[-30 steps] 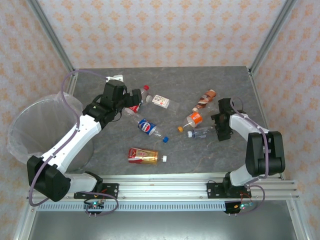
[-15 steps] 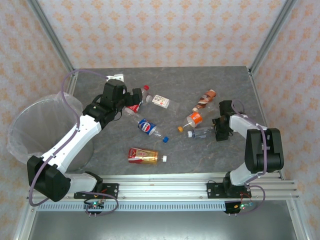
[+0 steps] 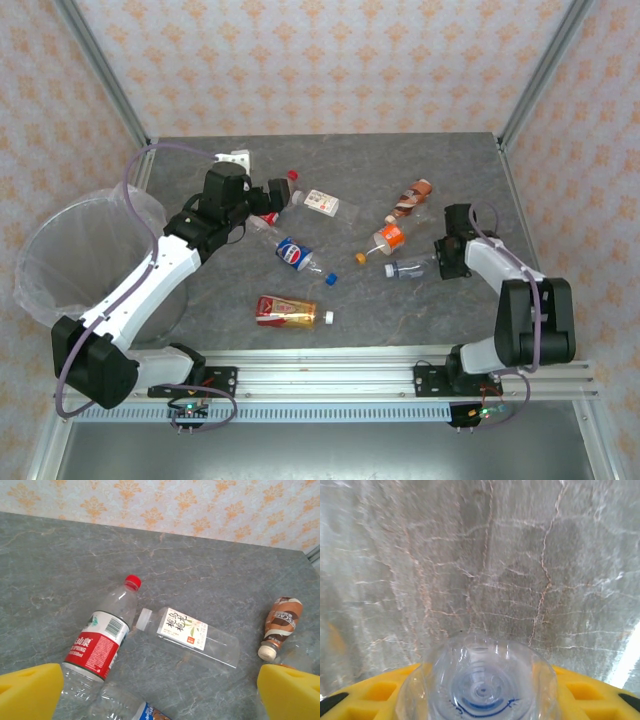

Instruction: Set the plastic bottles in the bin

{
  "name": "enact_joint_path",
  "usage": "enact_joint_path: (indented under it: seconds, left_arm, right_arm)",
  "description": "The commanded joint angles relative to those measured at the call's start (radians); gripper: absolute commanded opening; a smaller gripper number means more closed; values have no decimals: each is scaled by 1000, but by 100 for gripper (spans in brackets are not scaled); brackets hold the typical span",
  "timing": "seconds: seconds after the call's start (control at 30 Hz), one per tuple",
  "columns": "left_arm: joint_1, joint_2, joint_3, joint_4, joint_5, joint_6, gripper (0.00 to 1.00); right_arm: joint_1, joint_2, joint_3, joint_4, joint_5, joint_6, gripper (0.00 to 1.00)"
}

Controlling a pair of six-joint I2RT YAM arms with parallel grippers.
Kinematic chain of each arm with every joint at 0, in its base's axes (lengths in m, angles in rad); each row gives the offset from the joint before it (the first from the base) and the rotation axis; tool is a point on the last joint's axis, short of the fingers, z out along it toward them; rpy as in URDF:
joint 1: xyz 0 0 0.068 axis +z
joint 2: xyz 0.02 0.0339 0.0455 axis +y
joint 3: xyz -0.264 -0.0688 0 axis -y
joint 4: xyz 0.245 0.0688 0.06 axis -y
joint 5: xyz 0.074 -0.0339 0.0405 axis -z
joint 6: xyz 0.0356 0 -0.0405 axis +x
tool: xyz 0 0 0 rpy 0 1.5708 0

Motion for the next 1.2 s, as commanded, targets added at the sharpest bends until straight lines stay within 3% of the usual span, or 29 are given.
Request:
enact_joint_path:
  seconds: [0.0,0.37,0.57,0.93,1.17]
  left_arm:
    - [-1,4,1,34,57,-20,100]
    - [-2,65,2,104,201,-84,100]
    - [-19,82,-5,165,287,-80,100]
    - [-117,214,61,192,483,22,100]
    - [-171,287,115,175,537,91,100]
  right_arm:
    - [-5,-73,-12,-36,84,-46,47]
    - [4,-273,-33,148,-26,-342,40]
    - [72,-342,-48,326,-121,-455,40]
    - [241,-256,63,473,-164,-495,39]
    - [328,-190,157,478,-169,-507,39]
